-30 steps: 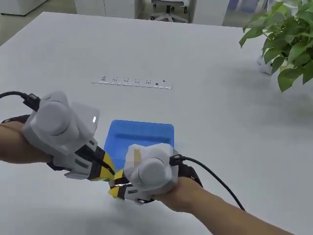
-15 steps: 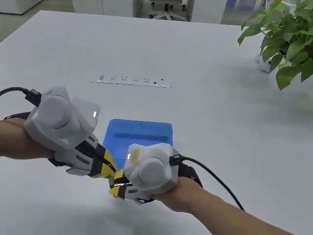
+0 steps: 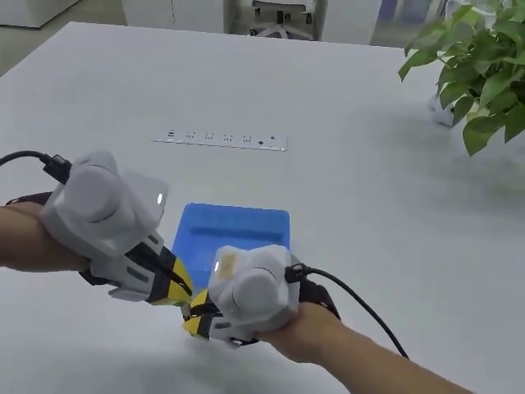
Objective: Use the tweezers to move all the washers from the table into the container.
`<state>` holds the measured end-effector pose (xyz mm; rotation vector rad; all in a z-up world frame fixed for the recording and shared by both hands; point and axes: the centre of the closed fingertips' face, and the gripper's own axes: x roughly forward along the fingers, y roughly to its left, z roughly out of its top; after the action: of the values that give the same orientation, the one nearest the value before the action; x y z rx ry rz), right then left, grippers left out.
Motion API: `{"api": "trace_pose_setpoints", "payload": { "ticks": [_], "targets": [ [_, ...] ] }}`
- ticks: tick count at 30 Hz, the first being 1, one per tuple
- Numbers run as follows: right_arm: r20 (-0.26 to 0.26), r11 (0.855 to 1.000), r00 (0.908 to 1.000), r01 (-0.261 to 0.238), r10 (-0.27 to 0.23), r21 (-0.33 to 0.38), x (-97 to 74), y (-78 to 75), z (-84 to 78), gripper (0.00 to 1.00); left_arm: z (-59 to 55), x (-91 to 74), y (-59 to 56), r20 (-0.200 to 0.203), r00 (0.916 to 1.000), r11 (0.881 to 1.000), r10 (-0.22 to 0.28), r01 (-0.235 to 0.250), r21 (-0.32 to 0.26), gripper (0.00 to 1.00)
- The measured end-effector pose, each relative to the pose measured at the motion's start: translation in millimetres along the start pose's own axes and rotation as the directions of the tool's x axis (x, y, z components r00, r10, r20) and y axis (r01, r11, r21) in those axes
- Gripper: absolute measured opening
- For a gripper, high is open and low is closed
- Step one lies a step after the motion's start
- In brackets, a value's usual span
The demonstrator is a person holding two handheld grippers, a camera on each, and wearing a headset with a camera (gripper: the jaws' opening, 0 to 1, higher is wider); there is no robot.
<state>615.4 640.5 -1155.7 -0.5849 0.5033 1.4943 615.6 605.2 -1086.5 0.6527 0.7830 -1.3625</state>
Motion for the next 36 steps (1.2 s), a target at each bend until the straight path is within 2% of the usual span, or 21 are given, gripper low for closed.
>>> {"api": "trace_pose_setpoints", "payload": {
  "ticks": [6,19,36],
  "targets": [
    [0.002,1.000,1.0000,-0.007,0.007,-0.006,-5.8,2.4,5.1,0.10,3.5,-5.2,-3.2,-0.005,1.0000,1.000,-0.004,0.004,0.006,0.06],
    [0.024,1.000,0.9997,-0.008,0.008,-0.018,-21.6,0.8,24.7,0.10,19.1,-25.5,-4.2,-0.002,1.0000,1.000,0.010,-0.009,0.019,0.06],
    [0.053,0.999,0.9982,0.032,-0.030,-0.043,-40.8,-16.6,46.0,0.10,39.3,-46.4,6.5,-0.010,0.9990,0.996,0.042,-0.042,0.074,0.06]
  ]
}}
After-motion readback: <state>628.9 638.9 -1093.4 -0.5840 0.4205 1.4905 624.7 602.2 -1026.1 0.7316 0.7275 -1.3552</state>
